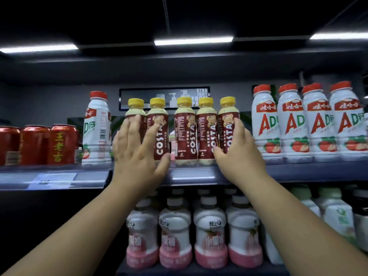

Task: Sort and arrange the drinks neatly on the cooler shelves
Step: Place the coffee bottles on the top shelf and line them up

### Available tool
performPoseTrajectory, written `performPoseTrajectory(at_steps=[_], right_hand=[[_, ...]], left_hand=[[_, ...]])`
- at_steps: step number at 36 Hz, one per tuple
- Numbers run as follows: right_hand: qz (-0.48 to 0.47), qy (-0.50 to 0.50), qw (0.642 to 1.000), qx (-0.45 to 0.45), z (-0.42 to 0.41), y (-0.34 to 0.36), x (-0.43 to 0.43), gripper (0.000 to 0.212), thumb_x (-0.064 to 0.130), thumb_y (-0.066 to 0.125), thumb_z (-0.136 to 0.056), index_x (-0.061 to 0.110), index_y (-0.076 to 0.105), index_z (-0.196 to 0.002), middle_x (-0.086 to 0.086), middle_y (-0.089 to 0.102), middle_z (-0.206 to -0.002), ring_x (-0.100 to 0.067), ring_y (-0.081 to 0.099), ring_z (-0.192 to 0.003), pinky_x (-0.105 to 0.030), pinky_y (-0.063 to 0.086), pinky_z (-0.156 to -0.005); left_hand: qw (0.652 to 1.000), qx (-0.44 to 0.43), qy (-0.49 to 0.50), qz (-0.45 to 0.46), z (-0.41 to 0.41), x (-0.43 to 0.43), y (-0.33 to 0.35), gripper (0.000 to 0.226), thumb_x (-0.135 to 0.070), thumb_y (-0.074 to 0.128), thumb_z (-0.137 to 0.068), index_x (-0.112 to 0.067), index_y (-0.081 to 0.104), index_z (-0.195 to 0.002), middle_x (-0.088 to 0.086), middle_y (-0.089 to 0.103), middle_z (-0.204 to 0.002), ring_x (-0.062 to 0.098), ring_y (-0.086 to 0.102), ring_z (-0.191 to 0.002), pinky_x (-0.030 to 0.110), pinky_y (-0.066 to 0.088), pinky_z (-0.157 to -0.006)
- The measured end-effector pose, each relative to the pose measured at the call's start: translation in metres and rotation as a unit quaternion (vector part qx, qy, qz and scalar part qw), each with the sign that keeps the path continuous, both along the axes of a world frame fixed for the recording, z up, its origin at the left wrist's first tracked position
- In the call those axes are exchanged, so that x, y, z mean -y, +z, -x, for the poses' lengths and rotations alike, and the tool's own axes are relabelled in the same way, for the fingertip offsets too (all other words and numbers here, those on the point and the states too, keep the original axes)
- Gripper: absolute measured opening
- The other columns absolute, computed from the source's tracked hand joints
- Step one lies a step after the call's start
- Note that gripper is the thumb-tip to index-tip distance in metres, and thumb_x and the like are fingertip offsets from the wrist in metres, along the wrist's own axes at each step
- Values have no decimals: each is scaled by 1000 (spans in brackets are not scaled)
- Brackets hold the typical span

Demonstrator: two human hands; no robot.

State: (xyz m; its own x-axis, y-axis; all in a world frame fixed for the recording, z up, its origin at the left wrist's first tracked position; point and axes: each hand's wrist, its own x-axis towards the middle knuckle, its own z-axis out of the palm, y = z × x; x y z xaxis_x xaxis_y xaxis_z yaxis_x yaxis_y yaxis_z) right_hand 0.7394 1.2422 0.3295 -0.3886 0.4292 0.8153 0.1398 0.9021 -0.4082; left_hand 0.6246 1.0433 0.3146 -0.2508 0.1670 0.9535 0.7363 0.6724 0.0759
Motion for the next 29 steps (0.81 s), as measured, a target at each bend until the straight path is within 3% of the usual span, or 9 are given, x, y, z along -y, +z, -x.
performPoseTrajectory(at_steps=[3, 6, 9, 18, 22, 26, 29], right_hand=[[-13, -37, 999, 11, 7, -2, 2, 82, 30, 51, -95, 26, -1, -158, -11, 32, -155, -37, 52, -121, -47, 49, -93], [-17, -47, 999, 3, 9, -3, 1, 81, 22, 50, -93, 27, 2, -158, -8, 36, -149, -34, 52, -115, -45, 49, -91], [-25, -35, 999, -10, 10, -6, 0, 80, 22, 51, -92, 30, 6, -157, -5, 38, -147, -31, 53, -114, -48, 50, -92], [-35, -13, 999, -26, 7, -11, 2, 75, 27, 57, -95, 32, 14, -157, 0, 38, -147, -26, 51, -117, -43, 48, -92], [-30, -9, 999, -30, 6, -10, 6, 74, 29, 58, -94, 32, 17, -156, -1, 37, -148, -26, 49, -123, -45, 47, -99], [-84, -68, 994, -28, 6, -9, 14, 77, 42, 59, -91, 30, 19, -156, -5, 30, -157, -29, 27, -143, -49, 26, -119], [-125, -60, 990, -16, 14, -6, 33, 77, 48, 56, -91, 32, 18, -156, -7, 19, -163, -28, 8, -152, -49, 7, -123]], left_hand=[[999, 47, -12, -11, 10, 9, -1, 71, -53, 52, -85, -36, 22, -148, 3, 1, -163, 28, -4, -151, 57, 7, -120], [996, 81, -42, 2, 13, 7, -4, 74, -50, 55, -90, -39, 15, -151, -5, -10, -162, 29, -6, -151, 56, 14, -119], [997, 67, -27, 25, 15, 4, -5, 73, -52, 52, -91, -38, 15, -152, -5, -12, -161, 30, -5, -151, 54, 20, -119], [997, 65, -12, 35, 16, 4, -8, 70, -56, 45, -93, -39, 16, -154, -1, -11, -164, 25, -12, -151, 47, 15, -120], [997, 61, -10, 37, 16, 5, -8, 70, -56, 46, -92, -37, 19, -154, 2, -9, -164, 26, -11, -151, 47, 10, -121], [998, 24, -6, 62, 13, 8, -3, 66, -57, 42, -90, -37, 29, -151, 8, 1, -165, 31, -7, -152, 54, 6, -121], [992, -38, 0, 121, 8, 3, 1, 66, -60, 37, -85, -35, 41, -146, 13, 14, -164, 37, 3, -152, 60, 8, -120]])
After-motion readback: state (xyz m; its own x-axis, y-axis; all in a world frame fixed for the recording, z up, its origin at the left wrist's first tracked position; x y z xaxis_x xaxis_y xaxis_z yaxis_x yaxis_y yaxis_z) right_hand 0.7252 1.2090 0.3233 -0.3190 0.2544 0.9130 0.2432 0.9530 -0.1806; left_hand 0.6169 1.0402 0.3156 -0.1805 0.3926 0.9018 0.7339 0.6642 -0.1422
